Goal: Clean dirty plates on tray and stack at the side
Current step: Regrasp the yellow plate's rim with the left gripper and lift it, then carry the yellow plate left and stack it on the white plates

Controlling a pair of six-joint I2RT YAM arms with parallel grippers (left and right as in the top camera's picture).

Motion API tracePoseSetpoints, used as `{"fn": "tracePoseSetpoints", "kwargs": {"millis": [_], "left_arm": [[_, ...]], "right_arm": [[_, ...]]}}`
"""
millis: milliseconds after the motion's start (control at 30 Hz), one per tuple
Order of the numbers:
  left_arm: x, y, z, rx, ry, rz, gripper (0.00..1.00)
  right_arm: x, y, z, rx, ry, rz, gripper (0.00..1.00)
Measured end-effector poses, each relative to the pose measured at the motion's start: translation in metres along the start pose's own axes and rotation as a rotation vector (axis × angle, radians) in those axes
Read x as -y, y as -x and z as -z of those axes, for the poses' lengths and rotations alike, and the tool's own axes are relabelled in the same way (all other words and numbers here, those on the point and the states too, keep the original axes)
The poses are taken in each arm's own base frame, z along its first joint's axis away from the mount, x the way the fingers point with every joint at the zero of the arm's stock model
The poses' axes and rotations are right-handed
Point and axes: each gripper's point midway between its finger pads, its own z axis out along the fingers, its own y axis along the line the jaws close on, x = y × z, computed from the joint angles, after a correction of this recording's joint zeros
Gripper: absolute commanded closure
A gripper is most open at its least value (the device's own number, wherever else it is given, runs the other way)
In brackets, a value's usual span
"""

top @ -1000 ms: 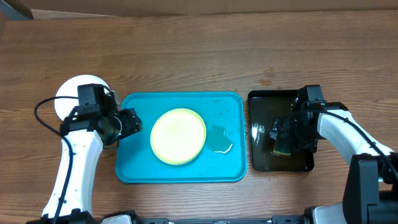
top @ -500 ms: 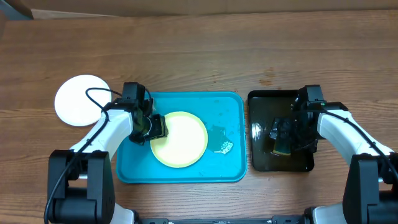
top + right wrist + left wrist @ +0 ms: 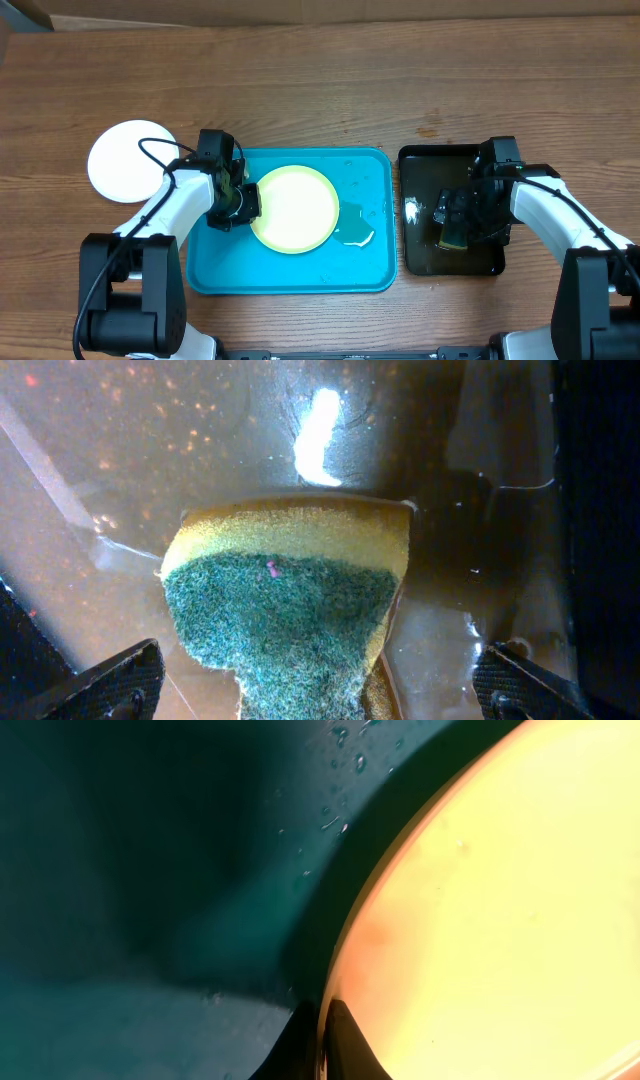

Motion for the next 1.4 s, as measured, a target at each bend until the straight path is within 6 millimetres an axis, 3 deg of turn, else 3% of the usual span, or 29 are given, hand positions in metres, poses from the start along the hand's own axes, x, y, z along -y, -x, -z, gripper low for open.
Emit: {"fn": "tracePoseSetpoints", "kwargs": {"millis": [67,133,300,400,500,667,833,967,1100,1233,1267,1300,1333,1400], "left_arm": [[-0.001,0.001,0.006,-0.006,0.016,0.001,0.96],[0.0,0.016,0.021,0.046,0.033,-0.006,0.96],[-0.01,0.06,0.096,0.323,0.097,0.04,0.96],[-0.036,0.075,0.146,0.491,0.139,0.157,0.96],[-0.074,0.077,0.169,0.56,0.182,0.306,0.96],[-0.144,0.076,0.165,0.56,0.247,0.55,0.96],[-0.197,0.079,0.149,0.553,0.279,0.715,0.96],[-0.23,0.079,0.137,0.546,0.295,0.806,0.96],[-0.252,0.077,0.132,0.555,0.302,0.864,0.94],[-0.261,0.088,0.129,0.593,0.246,0.882,0.76],[-0.26,0.091,0.129,0.602,0.225,0.88,0.67],[-0.258,0.095,0.129,0.611,0.207,0.874,0.54],[-0.256,0.099,0.13,0.623,0.186,0.863,0.33],[-0.25,0.106,0.132,0.638,0.141,0.834,0.13]], "right_arm": [[0.0,0.0,0.0,0.0,0.0,0.0,0.0],[0.0,0.0,0.0,0.0,0.0,0.0,0.0],[0.0,0.0,0.0,0.0,0.0,0.0,0.0],[0.0,0.0,0.0,0.0,0.0,0.0,0.0],[0.0,0.0,0.0,0.0,0.0,0.0,0.0],[0.0,0.0,0.0,0.0,0.0,0.0,0.0],[0.0,0.0,0.0,0.0,0.0,-0.001,0.0],[0.0,0.0,0.0,0.0,0.0,0.0,0.0],[0.0,0.0,0.0,0.0,0.0,0.0,0.0],[0.0,0.0,0.0,0.0,0.0,0.0,0.0],[0.0,0.0,0.0,0.0,0.0,-0.001,0.0],[0.0,0.0,0.0,0.0,0.0,-0.001,0.0],[0.0,0.0,0.0,0.0,0.0,0.0,0.0],[0.0,0.0,0.0,0.0,0.0,0.0,0.0]]}}
